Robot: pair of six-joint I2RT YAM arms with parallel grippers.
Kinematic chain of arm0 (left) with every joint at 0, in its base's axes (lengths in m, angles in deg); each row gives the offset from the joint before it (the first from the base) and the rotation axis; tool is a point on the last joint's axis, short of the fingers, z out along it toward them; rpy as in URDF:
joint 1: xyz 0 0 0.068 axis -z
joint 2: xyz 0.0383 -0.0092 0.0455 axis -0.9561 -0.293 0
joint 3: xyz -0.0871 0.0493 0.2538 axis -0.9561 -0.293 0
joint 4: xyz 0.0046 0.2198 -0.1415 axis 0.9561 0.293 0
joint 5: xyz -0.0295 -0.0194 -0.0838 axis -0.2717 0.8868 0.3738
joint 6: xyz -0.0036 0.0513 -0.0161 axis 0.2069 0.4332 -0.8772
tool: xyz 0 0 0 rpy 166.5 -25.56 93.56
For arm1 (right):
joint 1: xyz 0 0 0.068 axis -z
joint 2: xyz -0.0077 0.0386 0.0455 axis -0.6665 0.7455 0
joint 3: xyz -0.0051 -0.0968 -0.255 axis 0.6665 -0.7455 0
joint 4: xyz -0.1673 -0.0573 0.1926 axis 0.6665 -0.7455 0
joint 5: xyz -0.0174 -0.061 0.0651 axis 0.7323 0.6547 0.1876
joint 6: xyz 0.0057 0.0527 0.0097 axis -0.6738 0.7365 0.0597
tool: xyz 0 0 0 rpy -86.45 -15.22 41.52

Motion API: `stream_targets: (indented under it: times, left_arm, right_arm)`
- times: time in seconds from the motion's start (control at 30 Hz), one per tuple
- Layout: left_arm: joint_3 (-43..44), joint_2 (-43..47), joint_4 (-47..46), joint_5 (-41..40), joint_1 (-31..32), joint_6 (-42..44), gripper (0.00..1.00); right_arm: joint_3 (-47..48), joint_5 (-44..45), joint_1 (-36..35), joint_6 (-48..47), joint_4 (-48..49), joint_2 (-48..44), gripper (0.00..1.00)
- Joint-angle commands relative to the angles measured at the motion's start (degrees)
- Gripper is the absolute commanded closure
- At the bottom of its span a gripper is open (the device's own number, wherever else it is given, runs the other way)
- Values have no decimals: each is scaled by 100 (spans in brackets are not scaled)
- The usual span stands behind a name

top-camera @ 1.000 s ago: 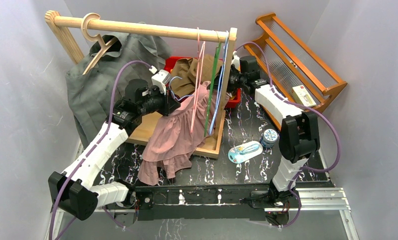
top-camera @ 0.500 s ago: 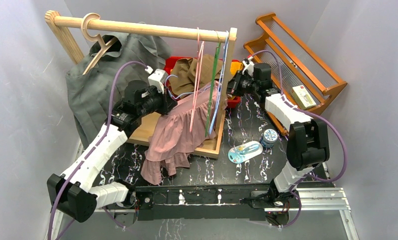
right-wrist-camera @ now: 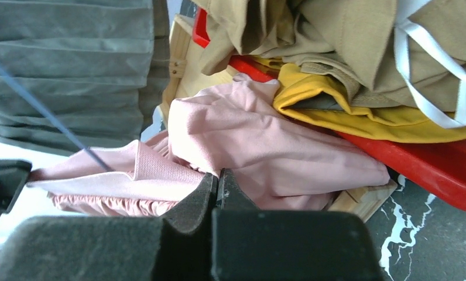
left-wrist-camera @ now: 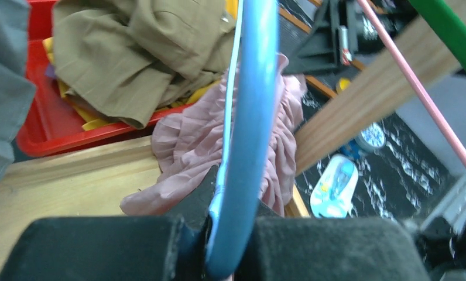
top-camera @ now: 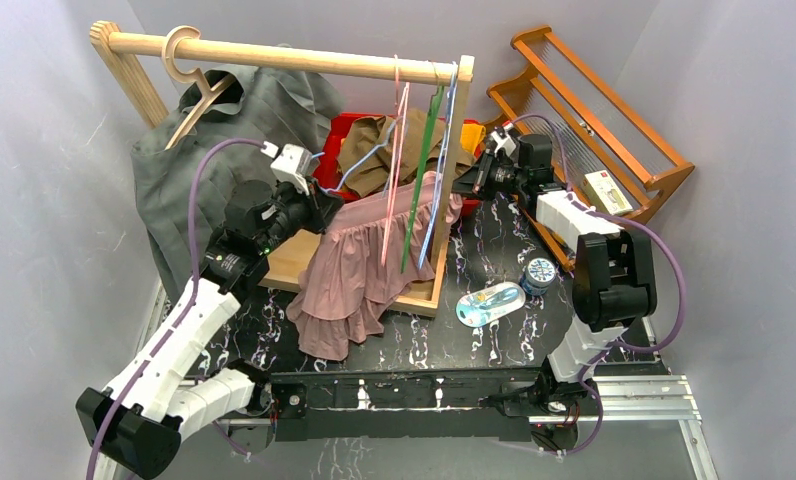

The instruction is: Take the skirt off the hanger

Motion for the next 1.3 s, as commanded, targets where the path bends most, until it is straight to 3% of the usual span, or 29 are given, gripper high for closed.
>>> stream_targets:
  times: [0.0, 0.27, 0.4, 0.5, 0.63, 0.9, 1.07, 1.27]
  left_arm:
    - [-50, 200, -674, -1281, -62, -1047, 100]
    - [-445, -285, -3245, -1388, -62, -1724, 100]
    - [-307, -651, -3842, -1363, -60, -1795, 100]
    - [57, -693, -3393, -1274, -62, -1524, 100]
    - [598, -469, -1881, -1324, -62, -1133, 100]
    - [706, 391, 152, -1428, -62, -752, 100]
    - [810, 593, 725, -1460, -63, -618, 100]
    - [978, 485, 722, -1229, -64, -568, 100]
  right_arm:
    - [-26, -135, 111, -5, 654, 58, 100]
    - [275, -391, -785, 303, 857, -41, 100]
    - [439, -391, -797, 441, 922, 2, 100]
    - [639, -337, -625, 691, 1014, 9, 100]
    - [893, -258, -230, 1342, 1403, -74, 100]
    - [1650, 175, 418, 1582, 1252, -557, 100]
    - [2164, 545, 756, 1463, 921, -931, 100]
    - [3746, 1124, 895, 217, -656, -857, 100]
